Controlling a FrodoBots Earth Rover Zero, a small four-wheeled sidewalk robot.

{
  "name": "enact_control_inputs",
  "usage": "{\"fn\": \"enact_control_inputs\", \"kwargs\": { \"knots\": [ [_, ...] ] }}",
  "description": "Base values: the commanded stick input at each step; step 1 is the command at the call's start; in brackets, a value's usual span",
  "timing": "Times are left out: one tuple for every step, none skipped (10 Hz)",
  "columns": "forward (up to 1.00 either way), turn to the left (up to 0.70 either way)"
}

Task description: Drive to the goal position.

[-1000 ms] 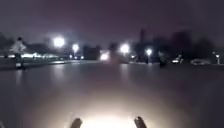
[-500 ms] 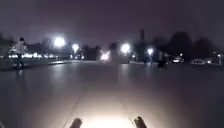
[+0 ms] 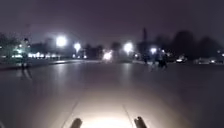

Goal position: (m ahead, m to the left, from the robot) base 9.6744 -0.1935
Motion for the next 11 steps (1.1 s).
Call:
{"fn": "enact_control_inputs", "kwargs": {
  "knots": [
    [1.0,-0.4],
    [1.0,-0.21],
    [1.0,-0.09],
    [1.0,0.0],
    [1.0,0.0],
    [1.0,0.0],
    [1.0,0.0],
    [1.0,0.0],
    [1.0,-0.08],
    [1.0,-0.37],
    [1.0,-0.27]
  ]
}}
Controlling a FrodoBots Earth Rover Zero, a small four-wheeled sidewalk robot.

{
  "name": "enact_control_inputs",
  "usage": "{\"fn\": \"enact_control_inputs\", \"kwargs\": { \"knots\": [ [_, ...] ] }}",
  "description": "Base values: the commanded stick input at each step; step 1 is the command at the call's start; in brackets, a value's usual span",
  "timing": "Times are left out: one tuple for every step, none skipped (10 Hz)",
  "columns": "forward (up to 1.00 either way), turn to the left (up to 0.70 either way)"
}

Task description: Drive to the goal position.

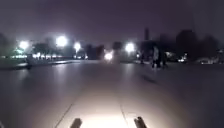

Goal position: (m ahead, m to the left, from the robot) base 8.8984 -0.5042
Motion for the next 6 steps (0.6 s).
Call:
{"fn": "enact_control_inputs", "kwargs": {
  "knots": [
    [1.0,-0.17],
    [1.0,-0.05],
    [1.0,0.0],
    [1.0,-0.09],
    [1.0,-0.23],
    [1.0,-0.37]
  ]
}}
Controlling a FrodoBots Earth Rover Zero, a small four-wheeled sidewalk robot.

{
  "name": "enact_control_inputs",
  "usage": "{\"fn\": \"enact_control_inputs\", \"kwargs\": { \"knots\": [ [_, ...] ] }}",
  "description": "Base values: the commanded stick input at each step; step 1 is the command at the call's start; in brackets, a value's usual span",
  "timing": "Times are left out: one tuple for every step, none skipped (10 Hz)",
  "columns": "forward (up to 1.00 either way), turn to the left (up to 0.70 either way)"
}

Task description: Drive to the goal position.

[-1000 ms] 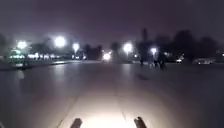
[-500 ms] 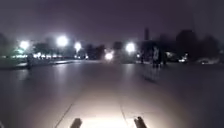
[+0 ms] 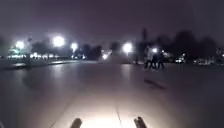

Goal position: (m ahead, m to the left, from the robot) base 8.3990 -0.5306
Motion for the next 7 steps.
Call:
{"fn": "enact_control_inputs", "kwargs": {
  "knots": [
    [1.0,-0.3],
    [1.0,-0.17],
    [1.0,-0.04],
    [1.0,0.0],
    [1.0,0.0],
    [1.0,0.0],
    [1.0,-0.03]
  ]
}}
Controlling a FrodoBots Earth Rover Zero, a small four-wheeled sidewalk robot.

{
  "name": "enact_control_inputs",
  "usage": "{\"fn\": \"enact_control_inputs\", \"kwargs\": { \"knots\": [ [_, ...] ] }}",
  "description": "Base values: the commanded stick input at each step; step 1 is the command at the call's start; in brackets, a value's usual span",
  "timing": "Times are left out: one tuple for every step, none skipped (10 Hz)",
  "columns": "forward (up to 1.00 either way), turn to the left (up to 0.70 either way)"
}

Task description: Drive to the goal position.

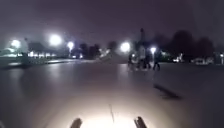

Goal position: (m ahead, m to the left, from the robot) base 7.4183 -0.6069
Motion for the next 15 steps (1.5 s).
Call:
{"fn": "enact_control_inputs", "kwargs": {
  "knots": [
    [1.0,-0.4],
    [1.0,-0.4],
    [1.0,-0.4],
    [1.0,-0.4],
    [1.0,-0.36],
    [1.0,-0.15],
    [1.0,0.0],
    [1.0,0.0],
    [1.0,0.0],
    [1.0,0.0],
    [1.0,0.0],
    [1.0,-0.07],
    [1.0,-0.21],
    [1.0,-0.34],
    [1.0,-0.14]
  ]
}}
